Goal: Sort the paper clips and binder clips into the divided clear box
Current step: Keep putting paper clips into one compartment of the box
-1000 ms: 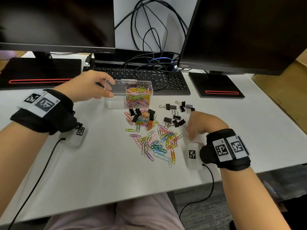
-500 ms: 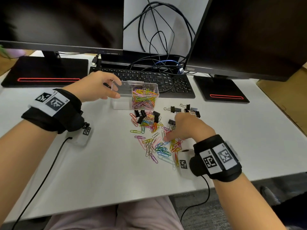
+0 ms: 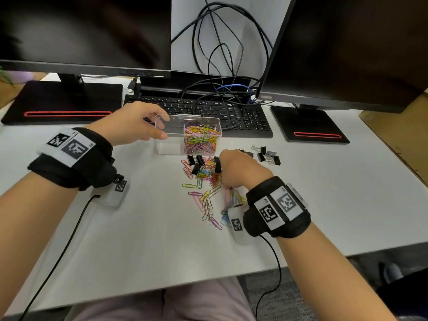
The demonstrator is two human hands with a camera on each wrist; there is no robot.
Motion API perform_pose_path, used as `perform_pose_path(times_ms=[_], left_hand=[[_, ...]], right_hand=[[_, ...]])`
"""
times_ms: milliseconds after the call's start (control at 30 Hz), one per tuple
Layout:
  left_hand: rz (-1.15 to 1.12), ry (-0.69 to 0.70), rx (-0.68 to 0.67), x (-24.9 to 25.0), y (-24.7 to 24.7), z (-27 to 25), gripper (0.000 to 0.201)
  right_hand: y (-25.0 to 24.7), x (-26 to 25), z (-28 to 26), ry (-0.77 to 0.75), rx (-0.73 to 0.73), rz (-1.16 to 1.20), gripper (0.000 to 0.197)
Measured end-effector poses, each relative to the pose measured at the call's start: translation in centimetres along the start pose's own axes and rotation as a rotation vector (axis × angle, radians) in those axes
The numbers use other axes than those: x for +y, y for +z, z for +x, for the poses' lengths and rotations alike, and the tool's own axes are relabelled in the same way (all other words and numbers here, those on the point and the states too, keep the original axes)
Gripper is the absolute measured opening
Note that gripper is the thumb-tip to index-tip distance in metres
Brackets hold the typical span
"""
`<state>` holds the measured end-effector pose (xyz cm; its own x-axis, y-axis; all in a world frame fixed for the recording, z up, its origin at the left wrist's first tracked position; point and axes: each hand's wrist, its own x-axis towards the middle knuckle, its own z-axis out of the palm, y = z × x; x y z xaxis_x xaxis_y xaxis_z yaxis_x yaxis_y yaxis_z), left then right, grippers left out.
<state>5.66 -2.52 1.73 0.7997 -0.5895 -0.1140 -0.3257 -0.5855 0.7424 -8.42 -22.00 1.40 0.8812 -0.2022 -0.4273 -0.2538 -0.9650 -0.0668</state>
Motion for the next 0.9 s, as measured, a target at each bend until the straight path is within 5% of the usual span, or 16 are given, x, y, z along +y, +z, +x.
perform_pose_path(times_ms=[100, 267, 367, 533, 767, 900], left_hand=[[0.003, 0.001, -0.001, 0.0, 0.0, 0.1, 0.040], [0.004, 0.008, 0.000, -0.1, -0.1, 0.1, 0.041], [0.021, 0.015, -0.005, -0.1, 0.0, 0.1, 0.041], [0.023, 0.019, -0.008, -0.2, -0.1, 0.1, 0.040], [0.022, 0.042, 0.016, -0.3, -0.1, 0.0, 0.039], [0.033, 0.048, 0.014, -0.4, -0.1, 0.1, 0.039]], right_hand=[[0.0, 0.1, 0.0, -0.017, 0.035, -0.007, 0.023], [0.2, 0.7, 0.4, 0.001, 0.116, 0.101, 0.030], [0.3, 1.1, 0.8, -0.018, 0.150, 0.196, 0.002], [-0.9, 2.1, 1.2, -0.087, 0.197, 0.372, 0.007], [-5.1, 2.1, 2.0, -0.196, 0.448, 0.701, 0.021], [-6.8, 0.7, 3.5, -0.216, 0.535, 0.768, 0.013]])
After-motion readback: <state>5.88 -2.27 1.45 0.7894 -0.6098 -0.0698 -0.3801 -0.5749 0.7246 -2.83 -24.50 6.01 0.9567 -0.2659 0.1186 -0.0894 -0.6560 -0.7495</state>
